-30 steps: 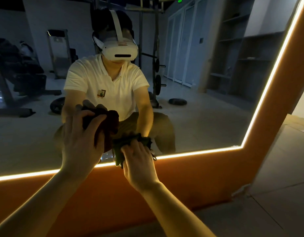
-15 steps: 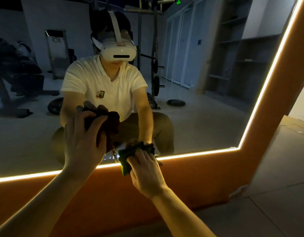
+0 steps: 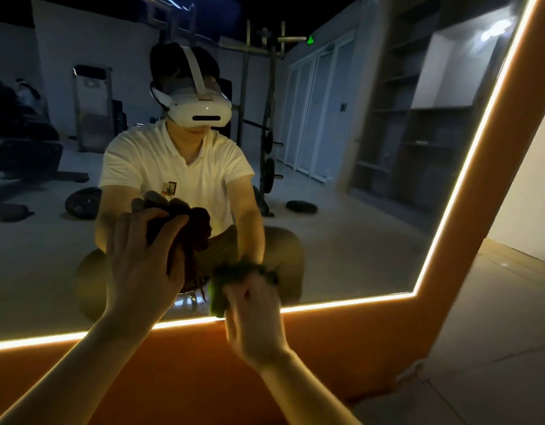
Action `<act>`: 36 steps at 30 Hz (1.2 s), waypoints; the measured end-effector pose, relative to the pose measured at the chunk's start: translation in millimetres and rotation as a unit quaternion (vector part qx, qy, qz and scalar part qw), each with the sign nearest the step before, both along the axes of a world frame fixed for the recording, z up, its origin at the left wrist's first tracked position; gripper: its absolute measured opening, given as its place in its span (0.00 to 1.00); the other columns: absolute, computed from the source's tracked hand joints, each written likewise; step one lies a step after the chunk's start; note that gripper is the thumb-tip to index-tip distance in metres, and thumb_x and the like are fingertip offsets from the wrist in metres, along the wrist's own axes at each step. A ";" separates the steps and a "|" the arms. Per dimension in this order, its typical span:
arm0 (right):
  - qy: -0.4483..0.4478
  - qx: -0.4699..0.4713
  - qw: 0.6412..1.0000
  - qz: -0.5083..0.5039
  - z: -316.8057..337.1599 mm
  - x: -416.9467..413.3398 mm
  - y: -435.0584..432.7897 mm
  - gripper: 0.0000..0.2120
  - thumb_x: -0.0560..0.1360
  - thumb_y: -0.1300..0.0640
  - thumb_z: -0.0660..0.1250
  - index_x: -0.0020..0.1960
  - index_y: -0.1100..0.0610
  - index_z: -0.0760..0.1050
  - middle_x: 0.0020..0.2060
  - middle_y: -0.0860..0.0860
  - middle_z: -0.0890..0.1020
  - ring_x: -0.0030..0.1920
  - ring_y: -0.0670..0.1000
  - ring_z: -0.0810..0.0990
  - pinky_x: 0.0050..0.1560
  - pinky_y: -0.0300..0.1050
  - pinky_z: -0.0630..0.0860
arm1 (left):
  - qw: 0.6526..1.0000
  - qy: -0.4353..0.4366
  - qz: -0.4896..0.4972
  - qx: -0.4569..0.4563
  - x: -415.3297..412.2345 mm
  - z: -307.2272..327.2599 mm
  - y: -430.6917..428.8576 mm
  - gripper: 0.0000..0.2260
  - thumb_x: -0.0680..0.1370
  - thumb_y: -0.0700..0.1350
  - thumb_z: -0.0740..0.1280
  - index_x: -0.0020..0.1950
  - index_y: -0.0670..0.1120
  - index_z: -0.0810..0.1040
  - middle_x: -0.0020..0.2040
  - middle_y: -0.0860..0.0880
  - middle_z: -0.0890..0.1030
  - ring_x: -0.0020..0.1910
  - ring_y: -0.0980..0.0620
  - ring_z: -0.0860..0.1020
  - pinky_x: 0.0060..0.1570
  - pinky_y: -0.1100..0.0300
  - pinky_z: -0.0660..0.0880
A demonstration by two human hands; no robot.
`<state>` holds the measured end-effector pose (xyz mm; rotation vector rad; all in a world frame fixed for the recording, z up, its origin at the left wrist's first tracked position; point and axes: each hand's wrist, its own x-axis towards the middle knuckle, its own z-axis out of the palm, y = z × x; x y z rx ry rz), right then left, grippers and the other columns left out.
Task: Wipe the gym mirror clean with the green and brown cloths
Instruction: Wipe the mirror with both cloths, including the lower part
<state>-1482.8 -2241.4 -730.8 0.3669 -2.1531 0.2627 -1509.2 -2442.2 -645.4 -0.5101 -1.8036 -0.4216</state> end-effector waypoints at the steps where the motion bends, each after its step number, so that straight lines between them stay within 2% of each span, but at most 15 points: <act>1: -0.029 0.092 0.995 0.030 -16.6 7.9 4.9 0.11 0.80 0.55 0.63 0.61 0.51 0.75 0.60 0.50 0.77 0.60 0.46 0.77 0.61 0.51 0.77 | 1.000 0.000 0.001 0.009 -0.3 1.1 -0.2 0.20 0.76 0.41 0.68 0.68 0.43 0.73 0.64 0.33 0.73 0.60 0.31 0.73 0.57 0.40 0.70; 2: -0.042 0.121 0.990 0.051 -21.4 9.0 20.6 0.11 0.79 0.56 0.63 0.61 0.51 0.75 0.61 0.51 0.77 0.62 0.49 0.77 0.64 0.51 0.77 | 1.000 0.003 0.000 0.012 -0.8 0.9 -0.4 0.20 0.76 0.41 0.68 0.68 0.43 0.73 0.64 0.33 0.73 0.60 0.31 0.73 0.56 0.41 0.70; 3: -0.055 0.083 0.994 0.044 -8.5 10.7 35.4 0.10 0.79 0.57 0.63 0.59 0.52 0.77 0.59 0.51 0.78 0.59 0.47 0.78 0.63 0.50 0.77 | 1.000 0.008 -0.001 0.010 -1.2 -0.1 -0.1 0.20 0.77 0.41 0.67 0.69 0.43 0.74 0.64 0.33 0.74 0.60 0.31 0.73 0.56 0.41 0.70; 6: -0.002 -0.115 0.991 -0.066 71.2 5.8 76.1 0.07 0.79 0.58 0.62 0.56 0.54 0.75 0.54 0.48 0.76 0.47 0.41 0.75 0.46 0.39 0.75 | 1.000 0.024 0.003 -0.010 -2.0 -5.4 -1.4 0.21 0.78 0.42 0.67 0.71 0.43 0.75 0.65 0.34 0.73 0.61 0.29 0.72 0.58 0.39 0.69; 8: 0.068 -0.237 0.963 -0.113 139.5 -1.4 95.0 0.11 0.77 0.63 0.62 0.59 0.58 0.72 0.57 0.55 0.72 0.50 0.51 0.75 0.44 0.38 0.65 | 1.000 0.012 -0.001 -0.027 -1.1 -7.2 -5.0 0.23 0.78 0.44 0.67 0.73 0.43 0.74 0.67 0.35 0.71 0.62 0.28 0.72 0.58 0.37 0.71; 10: 0.115 -0.301 0.937 -0.137 182.7 -10.3 89.8 0.14 0.76 0.65 0.62 0.62 0.61 0.70 0.56 0.56 0.70 0.51 0.56 0.73 0.47 0.42 0.63 | 0.999 -0.014 -0.010 -0.043 -0.4 -7.1 -8.5 0.25 0.77 0.47 0.66 0.74 0.43 0.73 0.69 0.35 0.69 0.63 0.27 0.72 0.56 0.34 0.73; 13: 0.135 -0.265 0.947 -0.125 163.3 -16.4 41.9 0.14 0.77 0.60 0.63 0.62 0.57 0.70 0.58 0.54 0.71 0.48 0.48 0.69 0.47 0.42 0.66 | 0.998 -0.036 -0.015 -0.057 -1.3 -8.7 -11.4 0.28 0.75 0.50 0.64 0.75 0.42 0.73 0.70 0.34 0.69 0.64 0.27 0.71 0.57 0.34 0.72; 16: 0.070 -0.076 0.994 -0.030 68.0 -5.2 13.0 0.10 0.78 0.58 0.65 0.59 0.52 0.71 0.58 0.53 0.75 0.53 0.48 0.75 0.55 0.45 0.77 | 0.998 -0.031 0.001 -0.053 -3.5 -9.1 -11.7 0.27 0.76 0.50 0.64 0.74 0.43 0.73 0.69 0.33 0.70 0.65 0.27 0.70 0.59 0.35 0.70; 18: -0.007 0.088 0.996 0.026 13.0 7.9 19.0 0.10 0.78 0.58 0.65 0.59 0.50 0.72 0.58 0.52 0.76 0.57 0.51 0.78 0.60 0.51 0.79 | 0.998 -0.036 0.017 -0.058 -3.4 -10.0 -11.6 0.26 0.77 0.48 0.64 0.74 0.42 0.74 0.69 0.32 0.70 0.66 0.28 0.69 0.60 0.36 0.69; 20: -0.028 0.143 0.987 0.062 0.7 7.2 32.9 0.11 0.77 0.57 0.61 0.58 0.50 0.73 0.55 0.53 0.76 0.54 0.54 0.79 0.55 0.54 0.80 | 0.996 -0.036 0.036 -0.076 0.9 -11.8 -12.5 0.25 0.79 0.48 0.62 0.75 0.42 0.74 0.70 0.32 0.69 0.67 0.28 0.69 0.62 0.35 0.69; 23: 0.041 -0.055 0.997 0.030 57.5 -1.3 46.2 0.10 0.80 0.58 0.62 0.61 0.52 0.72 0.60 0.54 0.74 0.55 0.53 0.77 0.54 0.55 0.79 | 0.992 -0.038 0.041 -0.116 11.5 -13.9 -15.9 0.23 0.79 0.45 0.62 0.75 0.43 0.74 0.69 0.33 0.69 0.67 0.29 0.70 0.62 0.34 0.71; 25: 0.095 -0.233 0.968 -0.021 112.5 -5.2 61.7 0.17 0.78 0.57 0.62 0.66 0.52 0.71 0.61 0.54 0.72 0.56 0.53 0.76 0.54 0.55 0.79 | 0.989 -0.039 0.051 -0.130 16.7 -10.8 -18.6 0.22 0.79 0.41 0.66 0.74 0.43 0.75 0.68 0.34 0.70 0.63 0.32 0.72 0.56 0.36 0.77; 27: 0.124 -0.328 0.936 -0.027 141.8 -9.4 65.0 0.23 0.76 0.60 0.62 0.71 0.54 0.70 0.61 0.57 0.72 0.56 0.55 0.75 0.53 0.57 0.80 | 0.989 -0.048 0.055 -0.129 24.2 -6.1 -24.9 0.23 0.76 0.36 0.70 0.72 0.43 0.76 0.68 0.35 0.71 0.62 0.35 0.74 0.51 0.40 0.81; 32: 0.168 -0.312 0.935 -0.001 134.4 -24.2 15.9 0.25 0.78 0.60 0.65 0.74 0.55 0.69 0.64 0.61 0.72 0.62 0.60 0.74 0.61 0.59 0.76 | 0.993 -0.110 0.040 -0.034 52.0 18.3 -50.1 0.25 0.76 0.34 0.71 0.73 0.44 0.75 0.64 0.41 0.76 0.56 0.45 0.78 0.51 0.47 0.82; 36: 0.118 -0.229 0.965 0.042 108.1 -20.1 -44.3 0.29 0.78 0.58 0.67 0.77 0.50 0.65 0.65 0.59 0.70 0.64 0.60 0.72 0.66 0.57 0.71 | 0.990 -0.130 0.043 0.039 70.4 34.1 -76.8 0.23 0.79 0.35 0.67 0.74 0.44 0.74 0.58 0.44 0.81 0.52 0.53 0.79 0.49 0.57 0.80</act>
